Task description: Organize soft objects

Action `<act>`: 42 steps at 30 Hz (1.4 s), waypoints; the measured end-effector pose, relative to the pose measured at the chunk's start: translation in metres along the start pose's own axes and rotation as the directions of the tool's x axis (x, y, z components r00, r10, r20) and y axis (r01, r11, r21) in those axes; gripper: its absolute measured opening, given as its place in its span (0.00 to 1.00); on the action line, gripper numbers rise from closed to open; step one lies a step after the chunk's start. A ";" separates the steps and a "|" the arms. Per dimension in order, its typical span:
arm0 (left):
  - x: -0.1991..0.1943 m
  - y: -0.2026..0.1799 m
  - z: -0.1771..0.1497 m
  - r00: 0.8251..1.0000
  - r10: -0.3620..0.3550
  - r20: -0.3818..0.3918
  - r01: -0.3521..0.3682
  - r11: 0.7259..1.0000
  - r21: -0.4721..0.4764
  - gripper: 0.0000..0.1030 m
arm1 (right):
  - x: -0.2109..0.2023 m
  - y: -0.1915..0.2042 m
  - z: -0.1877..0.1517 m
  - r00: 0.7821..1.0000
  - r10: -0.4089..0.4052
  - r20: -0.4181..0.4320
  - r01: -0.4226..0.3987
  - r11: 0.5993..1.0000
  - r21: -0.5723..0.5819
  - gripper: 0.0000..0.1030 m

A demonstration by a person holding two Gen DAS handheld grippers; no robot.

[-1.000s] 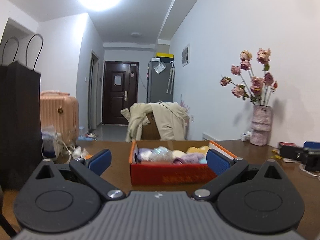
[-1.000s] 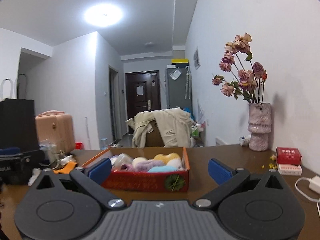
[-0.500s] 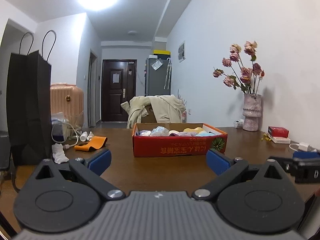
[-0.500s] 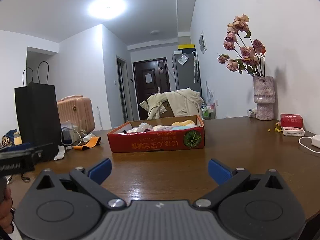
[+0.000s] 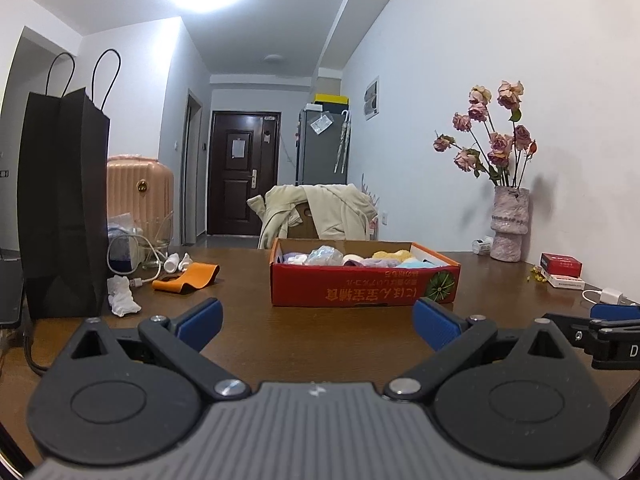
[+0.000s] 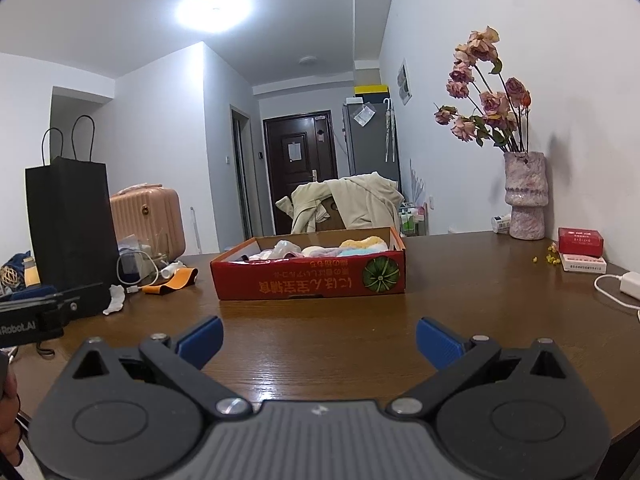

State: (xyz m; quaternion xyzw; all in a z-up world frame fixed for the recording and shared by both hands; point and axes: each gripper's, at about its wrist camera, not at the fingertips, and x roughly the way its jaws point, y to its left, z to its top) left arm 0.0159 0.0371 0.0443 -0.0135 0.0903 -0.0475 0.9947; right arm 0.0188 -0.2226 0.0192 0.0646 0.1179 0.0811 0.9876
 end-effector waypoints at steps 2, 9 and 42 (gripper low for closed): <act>0.000 0.001 0.001 1.000 0.003 0.002 -0.003 1.000 -0.002 1.00 | -0.001 0.000 0.000 1.000 0.002 0.003 -0.003 1.000 0.001 1.00; 0.001 0.000 0.001 1.000 0.001 -0.003 -0.001 1.000 -0.002 1.00 | -0.004 0.001 0.000 1.000 0.005 0.018 -0.004 1.000 -0.009 1.00; 0.000 0.000 0.001 1.000 0.000 0.004 0.000 1.000 0.006 1.00 | 0.001 -0.002 0.000 1.000 0.011 -0.002 -0.011 1.000 0.001 1.00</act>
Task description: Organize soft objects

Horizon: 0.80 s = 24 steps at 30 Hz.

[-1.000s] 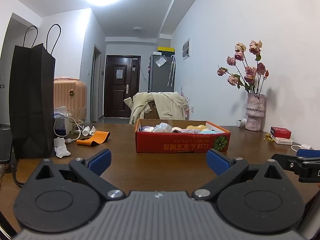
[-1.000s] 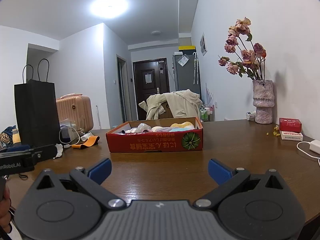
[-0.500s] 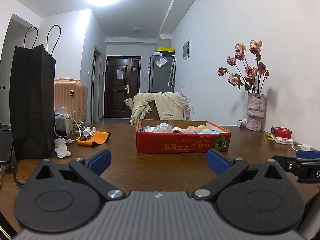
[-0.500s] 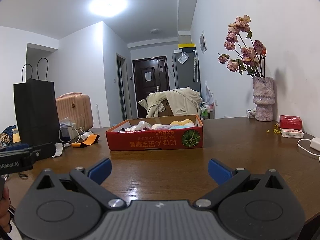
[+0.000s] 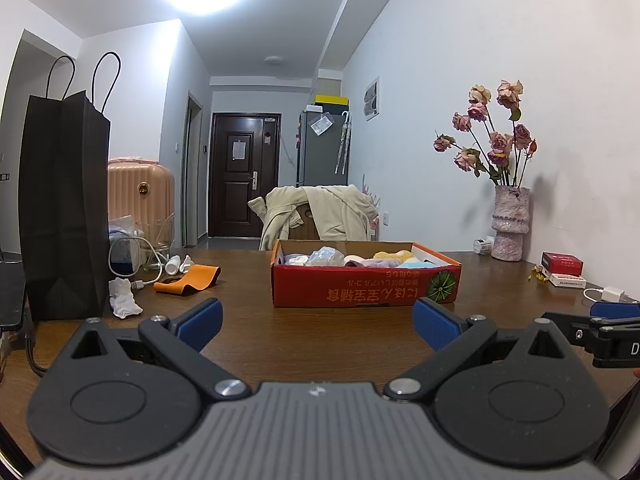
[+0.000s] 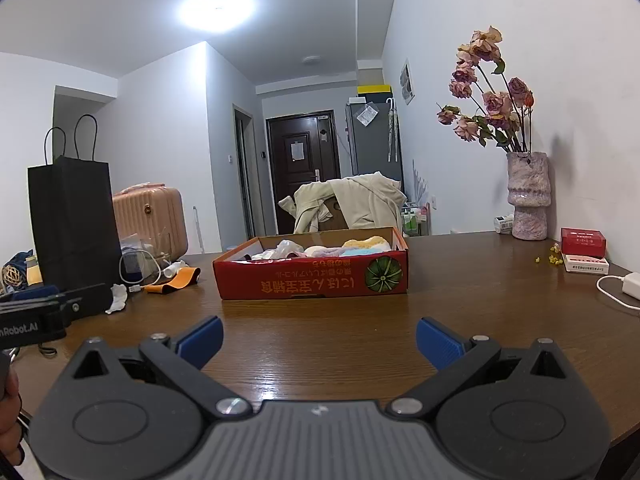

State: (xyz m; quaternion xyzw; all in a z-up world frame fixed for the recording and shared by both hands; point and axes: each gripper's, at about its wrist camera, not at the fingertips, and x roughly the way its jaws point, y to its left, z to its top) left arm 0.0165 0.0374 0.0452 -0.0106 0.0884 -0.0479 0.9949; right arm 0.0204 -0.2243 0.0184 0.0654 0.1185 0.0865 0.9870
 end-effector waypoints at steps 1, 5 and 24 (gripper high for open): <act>0.000 0.000 0.000 1.000 0.000 0.000 0.000 1.000 -0.001 1.00 | 0.000 0.000 0.000 1.000 0.000 0.000 0.000 1.000 0.001 1.00; 0.000 0.001 0.000 1.000 0.000 0.002 0.000 1.000 0.002 1.00 | 0.000 0.000 0.000 1.000 0.000 -0.001 0.000 1.000 0.001 1.00; -0.004 0.001 0.003 0.999 -0.003 0.032 0.003 1.000 0.022 1.00 | -0.002 0.000 0.002 1.000 -0.008 0.018 0.009 1.000 -0.013 1.00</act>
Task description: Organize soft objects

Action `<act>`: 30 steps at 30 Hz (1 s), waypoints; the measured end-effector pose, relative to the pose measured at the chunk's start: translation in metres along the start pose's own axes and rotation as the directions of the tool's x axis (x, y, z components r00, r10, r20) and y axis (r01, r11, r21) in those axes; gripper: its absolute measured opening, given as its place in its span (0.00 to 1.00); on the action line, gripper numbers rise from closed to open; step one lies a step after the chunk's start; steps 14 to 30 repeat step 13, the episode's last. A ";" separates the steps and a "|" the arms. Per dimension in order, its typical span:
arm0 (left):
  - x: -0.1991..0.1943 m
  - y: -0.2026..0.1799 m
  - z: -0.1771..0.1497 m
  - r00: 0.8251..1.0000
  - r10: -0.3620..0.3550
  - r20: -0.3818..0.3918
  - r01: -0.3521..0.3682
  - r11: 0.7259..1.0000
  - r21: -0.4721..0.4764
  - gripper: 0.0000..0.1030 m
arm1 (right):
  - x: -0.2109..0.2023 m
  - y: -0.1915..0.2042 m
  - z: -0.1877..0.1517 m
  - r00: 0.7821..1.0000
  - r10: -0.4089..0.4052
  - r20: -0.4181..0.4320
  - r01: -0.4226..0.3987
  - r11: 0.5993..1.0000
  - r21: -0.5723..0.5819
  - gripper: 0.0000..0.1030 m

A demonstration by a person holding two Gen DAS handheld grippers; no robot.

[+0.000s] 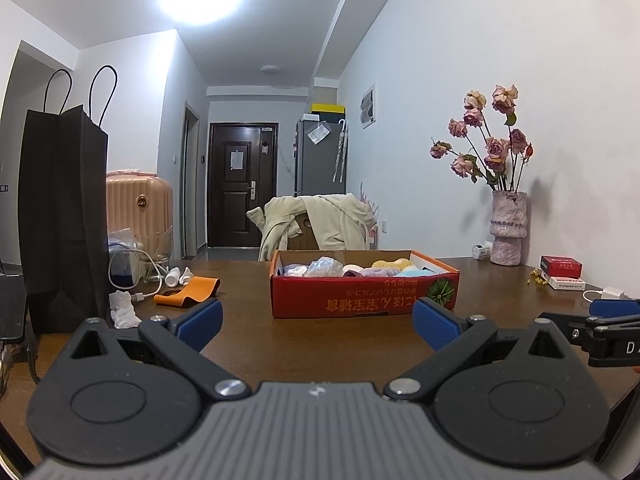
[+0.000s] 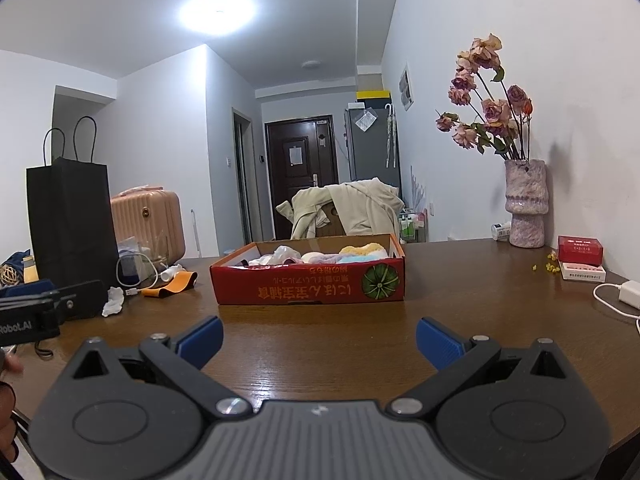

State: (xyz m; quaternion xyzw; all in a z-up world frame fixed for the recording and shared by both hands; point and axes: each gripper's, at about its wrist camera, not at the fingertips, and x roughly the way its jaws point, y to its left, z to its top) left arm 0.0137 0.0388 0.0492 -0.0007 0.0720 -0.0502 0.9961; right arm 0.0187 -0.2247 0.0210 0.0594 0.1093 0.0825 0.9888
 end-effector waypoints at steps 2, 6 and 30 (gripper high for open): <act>-0.001 0.000 0.000 1.000 0.002 0.006 -0.002 1.000 0.001 1.00 | 0.000 0.000 0.000 1.000 0.000 -0.001 0.000 1.000 0.000 1.00; -0.002 -0.001 0.000 1.000 0.006 0.017 -0.006 1.000 0.001 1.00 | -0.001 0.000 0.000 1.000 0.001 0.000 -0.001 1.000 -0.001 1.00; -0.003 -0.003 -0.001 0.999 -0.005 0.032 0.005 1.000 0.000 1.00 | -0.001 0.002 -0.001 1.000 -0.004 0.012 0.004 1.000 -0.009 1.00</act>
